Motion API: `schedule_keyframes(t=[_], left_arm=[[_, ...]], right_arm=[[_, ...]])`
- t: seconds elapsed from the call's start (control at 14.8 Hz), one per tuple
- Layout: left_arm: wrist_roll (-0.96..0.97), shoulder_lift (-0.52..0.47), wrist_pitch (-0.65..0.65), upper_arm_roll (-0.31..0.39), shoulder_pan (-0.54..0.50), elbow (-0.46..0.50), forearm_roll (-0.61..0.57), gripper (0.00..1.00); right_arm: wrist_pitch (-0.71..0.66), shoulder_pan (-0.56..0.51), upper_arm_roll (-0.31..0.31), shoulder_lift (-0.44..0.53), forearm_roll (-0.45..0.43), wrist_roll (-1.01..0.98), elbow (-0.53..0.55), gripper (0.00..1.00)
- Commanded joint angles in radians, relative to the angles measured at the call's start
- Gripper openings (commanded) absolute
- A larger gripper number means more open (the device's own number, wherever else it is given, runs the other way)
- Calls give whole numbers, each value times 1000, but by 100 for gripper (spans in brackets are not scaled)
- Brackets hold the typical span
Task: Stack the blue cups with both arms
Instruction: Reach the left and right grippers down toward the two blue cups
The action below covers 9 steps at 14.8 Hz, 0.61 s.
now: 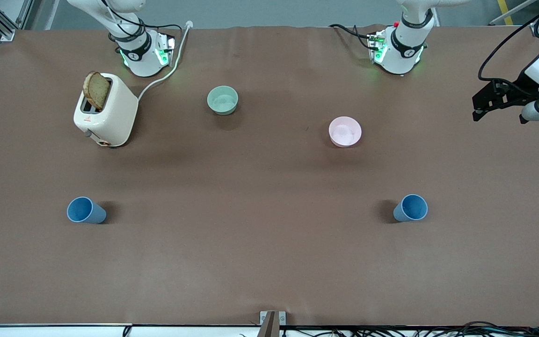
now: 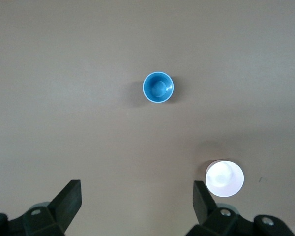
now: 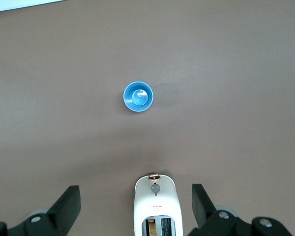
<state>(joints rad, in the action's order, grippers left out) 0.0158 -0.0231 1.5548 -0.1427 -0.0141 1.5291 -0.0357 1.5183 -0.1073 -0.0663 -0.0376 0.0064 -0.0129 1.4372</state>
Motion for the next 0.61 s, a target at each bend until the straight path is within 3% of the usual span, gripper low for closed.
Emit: schedule_keyframes(t=[0.0,0.34,0.54], left_arm=[[-8,3,-18,-3,-7,-20,16,100],[-16,80,0,-3,-6,-27,13,100],[-16,169,164,-2,-7,-12,7,100]], right_arm=[[-9,0,3,-5,-11,-6,-12,100],[-9,0,3,-5,-11,-6,-12,100],[-4,-5,3,-13,-9,-7,-3,100]])
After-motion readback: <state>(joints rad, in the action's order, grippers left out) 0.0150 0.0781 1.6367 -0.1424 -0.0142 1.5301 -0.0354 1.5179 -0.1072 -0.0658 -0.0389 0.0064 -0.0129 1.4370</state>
